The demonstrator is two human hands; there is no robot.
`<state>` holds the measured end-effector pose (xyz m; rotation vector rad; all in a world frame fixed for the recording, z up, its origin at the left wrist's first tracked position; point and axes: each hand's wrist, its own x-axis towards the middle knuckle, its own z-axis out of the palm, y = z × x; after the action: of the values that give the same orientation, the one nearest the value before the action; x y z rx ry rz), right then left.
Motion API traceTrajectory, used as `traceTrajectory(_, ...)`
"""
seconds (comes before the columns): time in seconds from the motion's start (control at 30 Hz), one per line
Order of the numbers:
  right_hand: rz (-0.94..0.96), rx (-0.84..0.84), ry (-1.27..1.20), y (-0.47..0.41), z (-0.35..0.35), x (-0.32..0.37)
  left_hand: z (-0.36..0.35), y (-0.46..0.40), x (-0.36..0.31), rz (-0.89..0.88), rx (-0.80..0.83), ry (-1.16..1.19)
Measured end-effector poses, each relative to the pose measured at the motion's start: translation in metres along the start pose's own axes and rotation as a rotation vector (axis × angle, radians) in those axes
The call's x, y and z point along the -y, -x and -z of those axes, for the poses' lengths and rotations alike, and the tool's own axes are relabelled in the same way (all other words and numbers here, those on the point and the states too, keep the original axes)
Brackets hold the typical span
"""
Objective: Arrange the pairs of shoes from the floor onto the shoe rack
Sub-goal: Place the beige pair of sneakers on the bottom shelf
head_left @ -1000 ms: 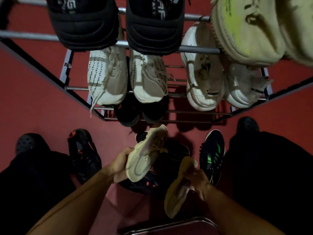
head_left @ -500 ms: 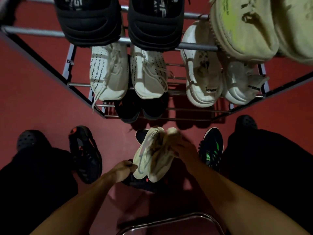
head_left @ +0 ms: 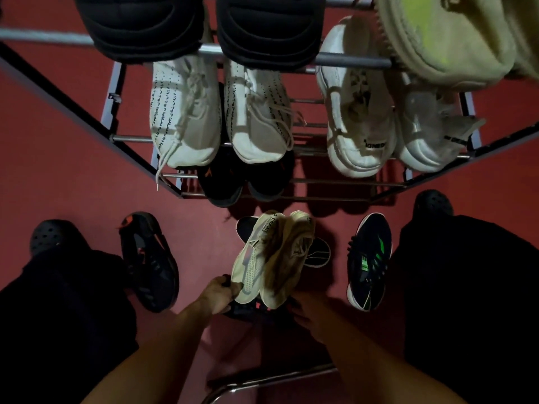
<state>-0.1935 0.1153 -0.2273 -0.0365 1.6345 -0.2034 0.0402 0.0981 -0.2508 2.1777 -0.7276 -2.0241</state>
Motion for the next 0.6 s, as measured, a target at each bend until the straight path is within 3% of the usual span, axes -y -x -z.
traceTrajectory(0.17, -0.138, 0.112, -0.071, -0.007, -0.011, 0.000, -0.003, -0.002, 0.001, 0.056, 0.017, 0.137)
traceTrajectory(0.33, -0.170, 0.364, -0.319, -0.012, -0.028, -0.017, -0.003, 0.002, 0.002, 0.081, 0.042, 0.297)
traceTrajectory(0.47, -0.139, 0.246, -0.539, -0.009, -0.038, -0.024, -0.002, 0.014, -0.004, 0.088, 0.100, 0.341)
traceTrajectory(0.6, 0.016, 0.149, -0.474, 0.013, -0.034, -0.014, -0.004, 0.024, -0.015, 0.050, 0.155, 0.328)
